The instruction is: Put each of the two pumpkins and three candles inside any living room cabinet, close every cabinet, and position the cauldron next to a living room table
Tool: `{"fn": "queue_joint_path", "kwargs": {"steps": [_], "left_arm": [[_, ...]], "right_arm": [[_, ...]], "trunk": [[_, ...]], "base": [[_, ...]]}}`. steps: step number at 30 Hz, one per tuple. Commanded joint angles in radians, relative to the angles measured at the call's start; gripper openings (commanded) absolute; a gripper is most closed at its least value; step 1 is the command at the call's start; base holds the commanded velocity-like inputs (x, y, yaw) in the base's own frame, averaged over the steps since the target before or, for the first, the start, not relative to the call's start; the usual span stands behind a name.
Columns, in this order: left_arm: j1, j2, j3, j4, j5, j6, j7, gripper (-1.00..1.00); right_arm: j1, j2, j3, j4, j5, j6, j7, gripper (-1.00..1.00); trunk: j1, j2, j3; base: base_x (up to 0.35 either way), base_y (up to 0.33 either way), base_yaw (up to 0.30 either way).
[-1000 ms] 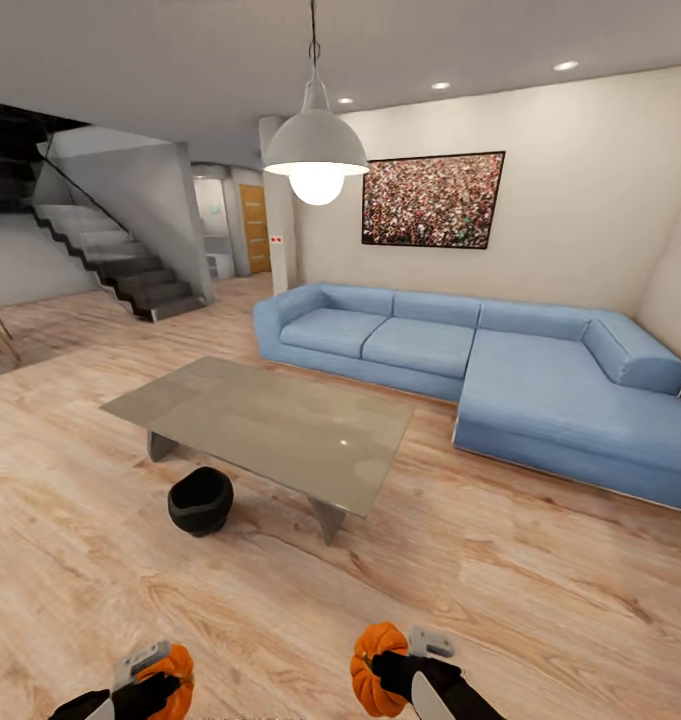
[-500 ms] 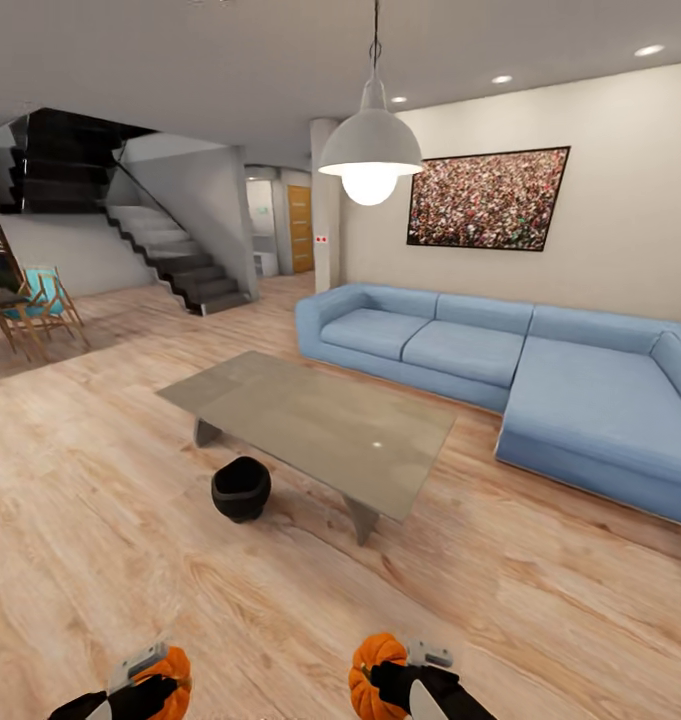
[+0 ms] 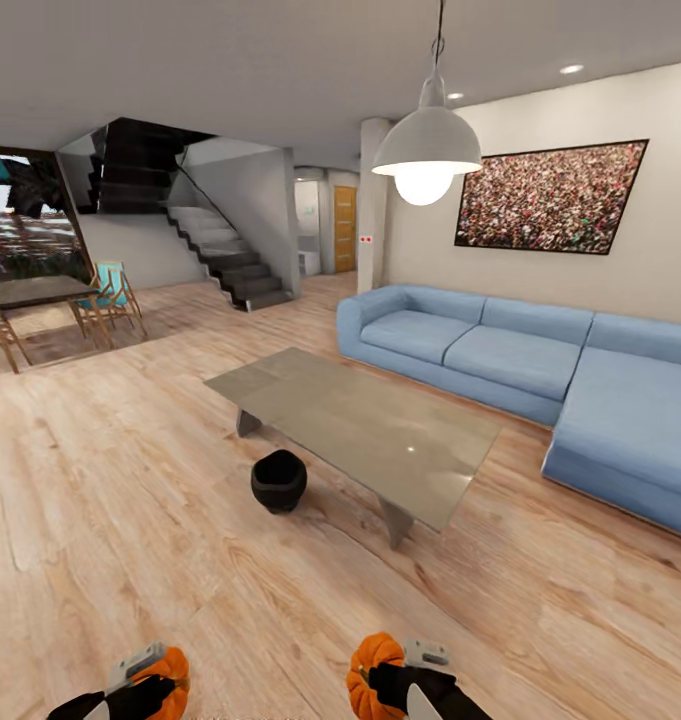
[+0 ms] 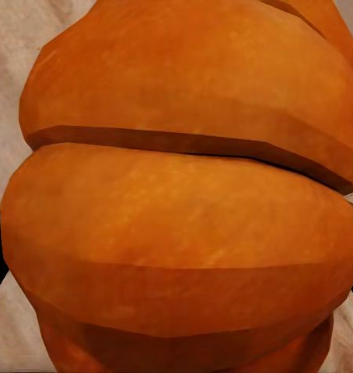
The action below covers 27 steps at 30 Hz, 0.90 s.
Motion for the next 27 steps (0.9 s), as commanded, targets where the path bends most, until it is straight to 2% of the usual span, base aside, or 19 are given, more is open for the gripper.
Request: {"fn": "queue_joint_path", "kwargs": {"steps": [1,6,12,27], "left_arm": [[0.0,0.0,0.002,0.0,0.0,0.0,0.0,-1.0],[0.0,0.0,0.002,-0.001,0.0,0.0,0.0,-1.0],[0.001,0.0,0.002,0.0,0.0,0.0,-0.002,-1.0],[0.003,-0.001,0.002,0.001,0.001,-0.002,-0.001,-1.0]], "right_arm": [[0.0,-0.001,0.014,0.0,0.001,0.0,0.002,-1.0],[0.0,0.0,0.036,-0.001,0.002,-0.017,0.0,-1.0],[0.0,-0.002,0.105,0.0,0.001,-0.065,0.0,-1.0],[0.0,-0.002,0.112,0.001,-0.002,-0.071,0.0,-1.0]], "trunk": [[0.0,0.0,0.0],[0.0,0.0,0.0],[0.0,0.0,-0.005],[0.0,0.0,-0.016]], "base": [[0.0,0.0,0.281],[0.0,0.0,0.276],[0.0,0.0,0.246],[0.0,0.0,0.249]]}}
